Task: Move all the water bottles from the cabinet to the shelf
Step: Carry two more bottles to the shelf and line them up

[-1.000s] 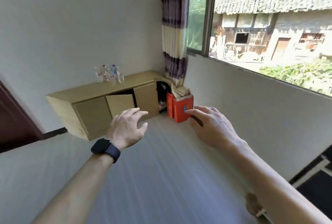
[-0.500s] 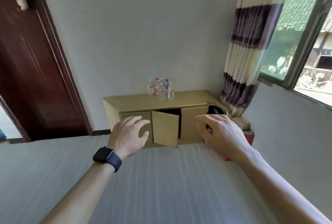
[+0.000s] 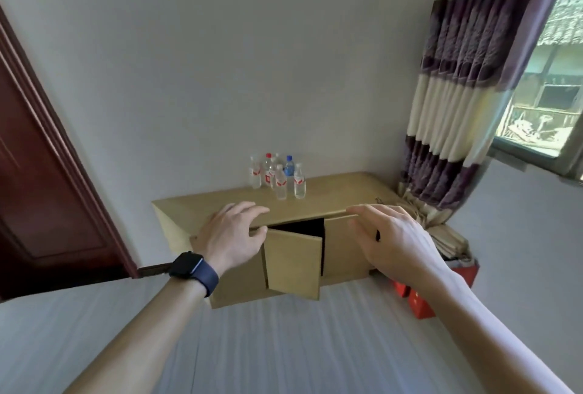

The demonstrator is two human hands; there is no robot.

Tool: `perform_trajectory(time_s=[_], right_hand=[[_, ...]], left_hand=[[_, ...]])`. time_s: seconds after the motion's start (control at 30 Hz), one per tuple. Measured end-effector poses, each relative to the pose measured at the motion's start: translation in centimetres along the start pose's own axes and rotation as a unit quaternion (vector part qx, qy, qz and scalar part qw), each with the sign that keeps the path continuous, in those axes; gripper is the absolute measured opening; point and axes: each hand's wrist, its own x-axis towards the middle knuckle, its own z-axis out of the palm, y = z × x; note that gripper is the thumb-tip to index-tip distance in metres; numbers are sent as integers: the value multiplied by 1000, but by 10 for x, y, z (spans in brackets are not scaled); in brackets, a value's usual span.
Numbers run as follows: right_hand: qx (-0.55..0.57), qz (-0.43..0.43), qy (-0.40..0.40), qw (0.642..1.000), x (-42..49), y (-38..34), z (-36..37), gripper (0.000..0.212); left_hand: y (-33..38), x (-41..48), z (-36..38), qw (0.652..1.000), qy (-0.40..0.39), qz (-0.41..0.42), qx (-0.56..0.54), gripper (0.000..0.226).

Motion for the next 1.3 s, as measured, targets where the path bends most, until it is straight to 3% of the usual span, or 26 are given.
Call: perform_trajectory(time_s=[0.2,0.63,0.97,1.3], right_hand=[[9,4,2,1000,110,61,47,33],[15,-27,-78,996,306,146,167,32],[10,4,-182,983,408,178,284,34],[34,93,-273,957,498,204,393,33]], left_hand=[[-9,118,51,1000,1,8,-12,42],[-67,290,129,995,-38,-88,-1,42],[-156,399,256,984,-132,-112,-47,41],[-243,490,357,954,-241,-145,-101,38]])
